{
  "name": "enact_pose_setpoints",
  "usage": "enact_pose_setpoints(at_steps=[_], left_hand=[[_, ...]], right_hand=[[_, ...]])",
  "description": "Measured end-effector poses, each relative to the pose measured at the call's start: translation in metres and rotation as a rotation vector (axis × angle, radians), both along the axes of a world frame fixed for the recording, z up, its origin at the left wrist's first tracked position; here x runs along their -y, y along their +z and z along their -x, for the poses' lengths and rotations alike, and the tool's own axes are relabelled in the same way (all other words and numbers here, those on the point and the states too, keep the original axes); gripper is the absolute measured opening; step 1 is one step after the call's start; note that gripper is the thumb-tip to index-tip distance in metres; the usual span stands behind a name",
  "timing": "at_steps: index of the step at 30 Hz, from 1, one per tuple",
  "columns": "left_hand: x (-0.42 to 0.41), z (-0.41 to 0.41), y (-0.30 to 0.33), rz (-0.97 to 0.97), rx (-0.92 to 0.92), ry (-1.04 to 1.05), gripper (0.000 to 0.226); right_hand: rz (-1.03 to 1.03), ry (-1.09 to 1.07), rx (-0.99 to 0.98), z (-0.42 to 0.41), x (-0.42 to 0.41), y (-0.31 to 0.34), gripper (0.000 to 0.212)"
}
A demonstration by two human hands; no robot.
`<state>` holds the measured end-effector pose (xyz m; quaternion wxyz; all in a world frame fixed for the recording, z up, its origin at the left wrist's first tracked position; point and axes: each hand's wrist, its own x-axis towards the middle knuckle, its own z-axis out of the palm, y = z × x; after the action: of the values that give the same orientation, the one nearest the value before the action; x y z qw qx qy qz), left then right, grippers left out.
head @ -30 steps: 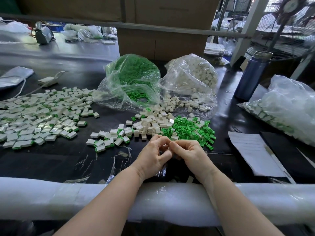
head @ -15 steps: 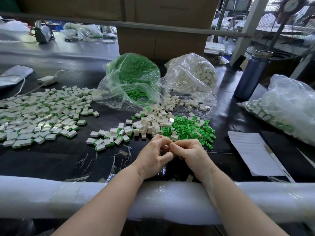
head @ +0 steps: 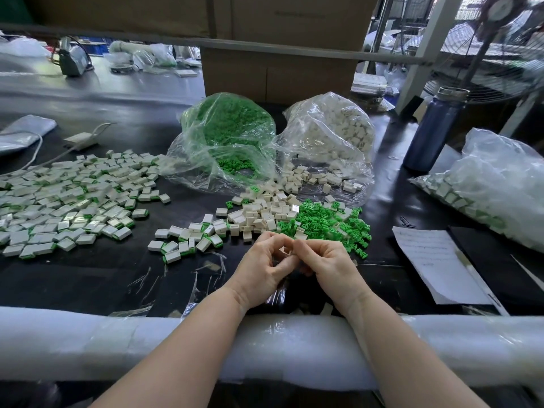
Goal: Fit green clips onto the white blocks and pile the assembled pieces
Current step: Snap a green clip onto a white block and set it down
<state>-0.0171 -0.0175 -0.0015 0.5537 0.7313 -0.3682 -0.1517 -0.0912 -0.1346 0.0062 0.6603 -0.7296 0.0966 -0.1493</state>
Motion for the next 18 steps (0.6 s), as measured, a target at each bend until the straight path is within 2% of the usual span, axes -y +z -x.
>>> enact_pose_setpoints(at_steps=[2,6,11,15,18], left_hand=[[0.0006,-0.0003,-0.0002,0.006,-0.005,0.03,0.012],[0.0015,-0.0005,-0.0012,-0.03,0.002,0.09,0.01],[0.0017,-0.0009,-0.0028,-0.044,0.016,0.093,0.005],[0.0027,-0.0011,-0.0041,-0.073,0.071,0.105,0.011],[0.0026,-0.0004,-0.003,-0.053,0.056,0.107,0.012]], right_hand=[[-0.001,-0.048,0.005,-0.001,0.0007,-0.0019,0.028],[0.081,-0.162,0.01,-0.002,0.0038,-0.0052,0.007],[0.191,-0.192,0.026,-0.0004,0.0044,-0.0051,0.013],[0.396,-0.236,0.015,-0.0024,0.0038,-0.0069,0.013],[0.451,-0.229,0.005,-0.0034,0.003,-0.0077,0.011]])
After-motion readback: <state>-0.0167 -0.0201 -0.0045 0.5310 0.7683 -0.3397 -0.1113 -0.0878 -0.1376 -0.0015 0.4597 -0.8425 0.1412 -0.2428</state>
